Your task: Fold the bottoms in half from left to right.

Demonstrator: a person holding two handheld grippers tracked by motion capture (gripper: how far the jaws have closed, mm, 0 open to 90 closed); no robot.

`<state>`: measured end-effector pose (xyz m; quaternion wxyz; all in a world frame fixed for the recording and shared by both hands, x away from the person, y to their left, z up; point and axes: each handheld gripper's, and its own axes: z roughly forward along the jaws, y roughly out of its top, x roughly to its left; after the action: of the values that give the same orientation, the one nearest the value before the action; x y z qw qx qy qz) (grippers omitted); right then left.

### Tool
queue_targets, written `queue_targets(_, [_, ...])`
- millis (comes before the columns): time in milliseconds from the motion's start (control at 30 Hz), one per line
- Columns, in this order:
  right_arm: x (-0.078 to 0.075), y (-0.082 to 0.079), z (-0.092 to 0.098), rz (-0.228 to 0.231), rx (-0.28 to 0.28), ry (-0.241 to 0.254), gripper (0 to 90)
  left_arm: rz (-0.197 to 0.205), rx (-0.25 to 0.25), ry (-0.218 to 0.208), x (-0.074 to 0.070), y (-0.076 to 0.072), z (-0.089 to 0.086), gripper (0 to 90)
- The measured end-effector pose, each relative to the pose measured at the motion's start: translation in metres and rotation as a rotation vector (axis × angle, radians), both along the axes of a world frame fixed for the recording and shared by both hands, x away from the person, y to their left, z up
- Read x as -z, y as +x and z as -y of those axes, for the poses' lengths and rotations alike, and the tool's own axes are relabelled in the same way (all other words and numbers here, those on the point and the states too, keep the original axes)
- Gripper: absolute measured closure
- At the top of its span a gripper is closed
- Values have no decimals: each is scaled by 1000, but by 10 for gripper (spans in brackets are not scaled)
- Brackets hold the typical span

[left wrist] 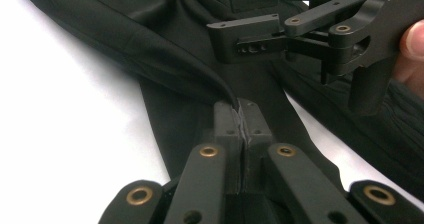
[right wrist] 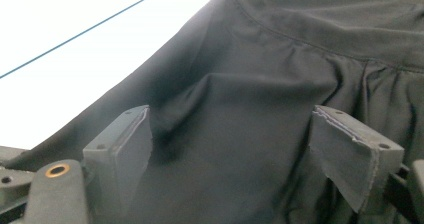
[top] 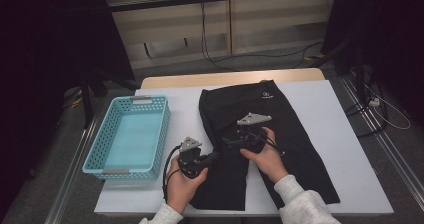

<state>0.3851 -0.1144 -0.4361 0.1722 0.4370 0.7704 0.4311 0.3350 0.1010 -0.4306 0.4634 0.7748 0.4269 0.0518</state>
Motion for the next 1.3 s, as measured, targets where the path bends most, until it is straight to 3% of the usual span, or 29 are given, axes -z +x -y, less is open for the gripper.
queue_targets(500, [2, 11, -16, -3, -20, 16, 154, -7, 1, -20, 0, 1, 2, 891])
queue_targets(600, [1, 13, -21, 7, -17, -6, 156, -2, 7, -16, 1, 2, 3, 891])
queue_targets(833, [-1, 22, -29, -1, -5, 31, 167, 5, 14, -13, 3, 2, 7, 891])
queue_targets(967, [3, 24, -35, -29, -36, 23, 248, 10, 17, -14, 2, 2, 9, 890])
queue_targets(1033, [5, 24, -39, -48, -57, -18, 354, 15, 18, -16, 2, 2, 9, 890])
queue_targets(1100, [8, 25, -42, -67, -64, -13, 423, 12, 21, -11, 2, 2, 9, 890])
queue_targets(1233, [8, 27, -46, -77, -67, 40, 376, 16, 19, -16, 2, 2, 9, 890])
queue_targets(1300, [9, 27, -49, -79, -70, 23, 380, 18, 16, -16, 2, 2, 9, 890])
